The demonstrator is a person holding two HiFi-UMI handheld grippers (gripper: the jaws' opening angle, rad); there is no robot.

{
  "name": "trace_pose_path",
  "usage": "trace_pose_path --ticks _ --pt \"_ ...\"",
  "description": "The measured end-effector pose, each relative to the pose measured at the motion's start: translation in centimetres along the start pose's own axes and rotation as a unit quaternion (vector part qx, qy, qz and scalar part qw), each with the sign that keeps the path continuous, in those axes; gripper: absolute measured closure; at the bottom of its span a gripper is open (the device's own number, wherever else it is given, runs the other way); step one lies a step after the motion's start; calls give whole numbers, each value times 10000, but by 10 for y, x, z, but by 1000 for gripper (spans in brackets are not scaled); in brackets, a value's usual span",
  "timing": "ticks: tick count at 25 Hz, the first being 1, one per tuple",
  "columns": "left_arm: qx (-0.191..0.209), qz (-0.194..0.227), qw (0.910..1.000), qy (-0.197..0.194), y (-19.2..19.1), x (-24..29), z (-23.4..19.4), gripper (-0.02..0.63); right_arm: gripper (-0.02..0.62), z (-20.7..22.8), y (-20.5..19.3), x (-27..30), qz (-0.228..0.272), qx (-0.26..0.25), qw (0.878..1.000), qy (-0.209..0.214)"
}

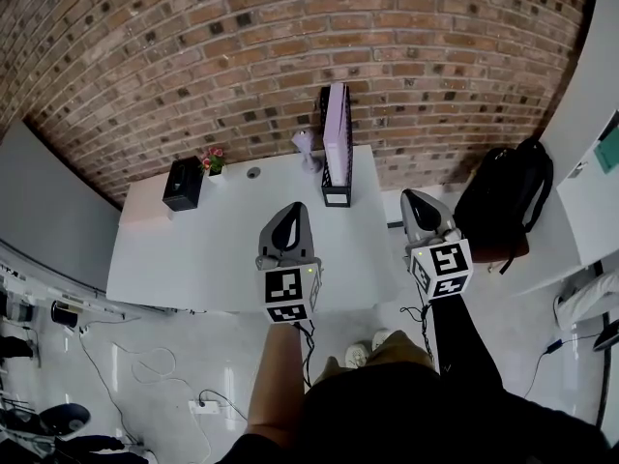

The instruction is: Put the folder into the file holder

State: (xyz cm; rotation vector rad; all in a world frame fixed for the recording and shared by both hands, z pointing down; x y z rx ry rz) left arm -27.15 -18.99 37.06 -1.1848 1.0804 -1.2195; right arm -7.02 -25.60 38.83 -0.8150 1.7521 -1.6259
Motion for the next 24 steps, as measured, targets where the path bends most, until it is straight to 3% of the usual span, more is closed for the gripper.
trace_pose_path --ticks 24 --pt "-114 112 9999 -49 3 -12 5 598 595 -17 10 -3 196 -48 9992 335"
Point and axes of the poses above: the fingertips, and each gripper's own axes: x forward along the fingers, z to its right, y out of its top, the point moved 2 cm from there along -x, backward along the fingers
